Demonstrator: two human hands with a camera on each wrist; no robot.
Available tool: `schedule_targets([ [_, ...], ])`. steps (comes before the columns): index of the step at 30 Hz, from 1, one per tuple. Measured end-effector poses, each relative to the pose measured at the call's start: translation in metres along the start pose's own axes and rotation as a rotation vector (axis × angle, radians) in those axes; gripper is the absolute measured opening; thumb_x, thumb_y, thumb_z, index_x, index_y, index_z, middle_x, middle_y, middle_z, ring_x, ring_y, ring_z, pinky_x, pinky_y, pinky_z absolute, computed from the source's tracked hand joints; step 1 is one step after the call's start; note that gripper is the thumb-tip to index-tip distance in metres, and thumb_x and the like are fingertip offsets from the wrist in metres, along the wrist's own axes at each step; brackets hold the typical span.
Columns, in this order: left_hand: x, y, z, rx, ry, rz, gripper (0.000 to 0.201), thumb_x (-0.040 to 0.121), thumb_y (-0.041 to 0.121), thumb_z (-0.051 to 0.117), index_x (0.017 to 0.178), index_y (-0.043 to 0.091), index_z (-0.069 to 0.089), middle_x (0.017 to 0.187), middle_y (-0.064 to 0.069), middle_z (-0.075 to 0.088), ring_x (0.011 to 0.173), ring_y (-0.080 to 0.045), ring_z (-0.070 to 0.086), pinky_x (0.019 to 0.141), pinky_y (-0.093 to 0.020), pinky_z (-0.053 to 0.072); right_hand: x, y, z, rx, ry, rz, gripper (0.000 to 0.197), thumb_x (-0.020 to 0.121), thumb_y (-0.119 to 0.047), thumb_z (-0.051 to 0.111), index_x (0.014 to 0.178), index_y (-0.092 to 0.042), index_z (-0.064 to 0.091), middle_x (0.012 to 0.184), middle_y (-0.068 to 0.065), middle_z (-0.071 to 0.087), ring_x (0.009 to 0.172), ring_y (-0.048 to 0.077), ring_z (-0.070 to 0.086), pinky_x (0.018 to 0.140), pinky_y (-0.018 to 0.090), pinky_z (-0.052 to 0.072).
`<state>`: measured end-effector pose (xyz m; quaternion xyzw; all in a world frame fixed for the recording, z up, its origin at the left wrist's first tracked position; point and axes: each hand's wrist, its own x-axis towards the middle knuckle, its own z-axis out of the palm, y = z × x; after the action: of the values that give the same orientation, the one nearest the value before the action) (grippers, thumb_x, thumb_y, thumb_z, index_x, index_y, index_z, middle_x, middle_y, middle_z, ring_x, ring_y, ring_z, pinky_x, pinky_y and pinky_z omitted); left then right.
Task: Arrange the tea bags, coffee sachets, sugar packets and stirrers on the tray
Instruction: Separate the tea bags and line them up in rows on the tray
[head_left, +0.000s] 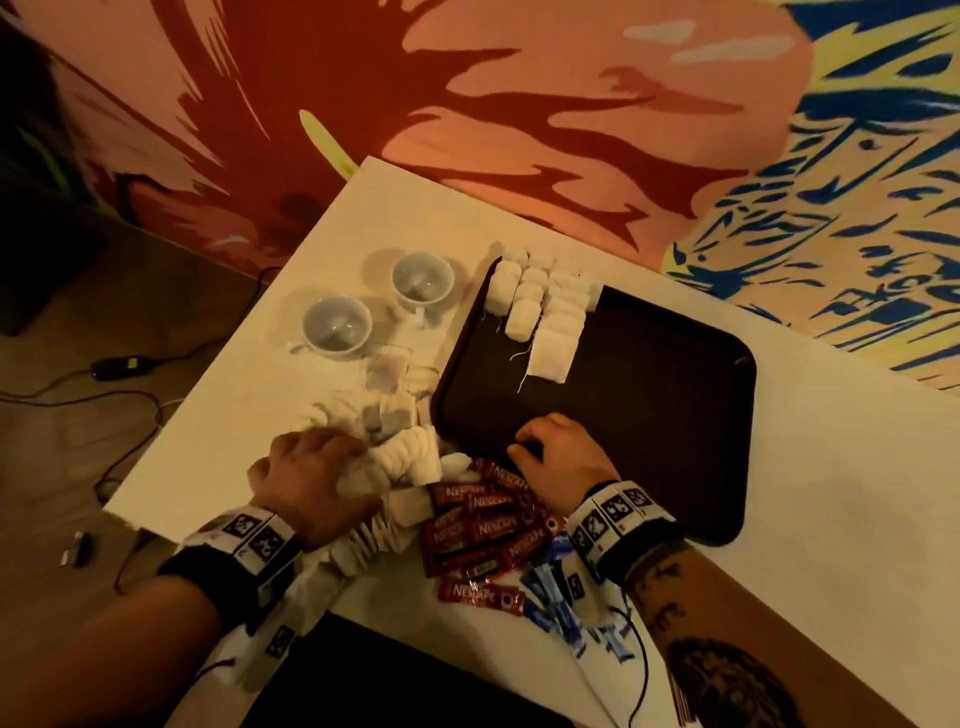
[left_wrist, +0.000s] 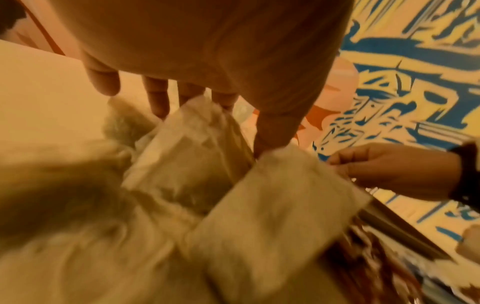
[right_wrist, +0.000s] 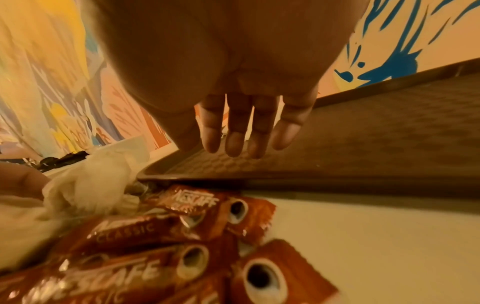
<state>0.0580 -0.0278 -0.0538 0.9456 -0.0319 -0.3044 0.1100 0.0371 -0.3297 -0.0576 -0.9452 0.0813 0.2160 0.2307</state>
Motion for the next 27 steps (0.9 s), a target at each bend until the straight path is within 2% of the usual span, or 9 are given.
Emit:
schedule_targets([
  [2,-0.005,0.004,0.011,0.029,-0.013,0.012,0.088,0.067,0.084,0.056,0.144,0.049,0.031,0.158,0.013,0.02,0.142,-0.027,0.015,0.109,-0.054,0.026,-0.003,0.002,0.002,-0.009,-0.023,0.014,0.034,0.095,-0.049,0.055,0.12,-0.028,0.064,0.121,-0.006,0.057,0.117,0.018,0.054,0.099,0.043,0.048],
  [5,-0.005,0.006,0.022,0.1,0.01,0.04,0.089,0.071,0.083,0.053,0.147,0.049,0.022,0.159,0.01,0.013,0.141,-0.029,0.012,0.108,-0.054,0.027,-0.007,0.005,0.002,-0.029,-0.045,0.009,0.036,0.096,-0.049,0.053,0.123,-0.028,0.063,0.126,-0.006,0.057,0.121,0.018,0.052,0.102,0.041,0.046],
  [8,0.004,0.006,0.023,0.19,0.028,0.094,0.081,0.078,0.067,0.06,0.148,0.04,0.027,0.153,0.003,0.023,0.135,-0.03,0.023,0.106,-0.05,0.033,-0.007,0.003,0.0,-0.026,-0.04,0.026,0.035,0.097,-0.048,0.052,0.123,-0.028,0.062,0.126,-0.006,0.057,0.12,0.018,0.053,0.103,0.039,0.046],
  [11,0.022,0.007,0.012,0.188,0.005,0.153,0.065,0.085,0.052,0.061,0.143,0.034,0.039,0.143,-0.002,0.036,0.129,-0.03,0.034,0.104,-0.045,0.039,-0.006,0.0,-0.001,-0.039,-0.058,0.035,0.033,0.097,-0.048,0.051,0.122,-0.028,0.063,0.123,-0.005,0.058,0.117,0.018,0.054,0.102,0.039,0.046],
  [15,0.036,0.011,-0.009,0.099,0.007,0.238,0.049,0.089,0.038,0.065,0.132,0.02,0.052,0.124,-0.009,0.051,0.116,-0.032,0.053,0.097,-0.037,0.041,-0.006,0.002,-0.003,-0.029,-0.071,0.047,0.03,0.098,-0.045,0.05,0.119,-0.029,0.064,0.121,-0.005,0.059,0.115,0.018,0.055,0.101,0.04,0.047],
  [19,0.038,0.016,-0.031,-0.003,0.096,0.245,0.04,0.091,0.042,0.062,0.12,0.014,0.058,0.115,-0.011,0.059,0.108,-0.032,0.057,0.09,-0.037,0.044,-0.007,0.004,-0.005,-0.024,-0.075,0.027,0.026,0.099,-0.04,0.049,0.116,-0.029,0.066,0.118,-0.005,0.061,0.112,0.017,0.056,0.099,0.039,0.048],
  [21,0.033,0.02,-0.041,-0.051,0.134,0.24,0.036,0.09,0.048,0.063,0.106,0.017,0.061,0.104,-0.007,0.063,0.1,-0.028,0.058,0.083,-0.034,0.044,-0.007,0.005,-0.007,-0.018,-0.074,0.017,0.025,0.1,-0.037,0.048,0.115,-0.029,0.066,0.118,-0.005,0.063,0.112,0.017,0.057,0.098,0.037,0.048],
  [23,0.025,0.027,-0.051,-0.09,0.141,0.203,0.033,0.087,0.054,0.063,0.091,0.022,0.058,0.091,-0.002,0.059,0.089,-0.024,0.057,0.075,-0.03,0.039,-0.008,0.005,-0.009,-0.004,-0.078,0.023,0.025,0.1,-0.035,0.047,0.116,-0.029,0.066,0.12,-0.004,0.063,0.112,0.016,0.058,0.098,0.036,0.049],
  [27,0.015,0.034,-0.06,-0.278,0.148,0.117,0.037,0.088,0.052,0.065,0.079,0.017,0.056,0.078,0.005,0.06,0.08,-0.02,0.058,0.068,-0.029,0.038,-0.007,0.005,-0.014,0.034,-0.087,0.048,0.026,0.101,-0.033,0.047,0.119,-0.029,0.065,0.123,-0.004,0.064,0.111,0.017,0.06,0.097,0.034,0.05],
])
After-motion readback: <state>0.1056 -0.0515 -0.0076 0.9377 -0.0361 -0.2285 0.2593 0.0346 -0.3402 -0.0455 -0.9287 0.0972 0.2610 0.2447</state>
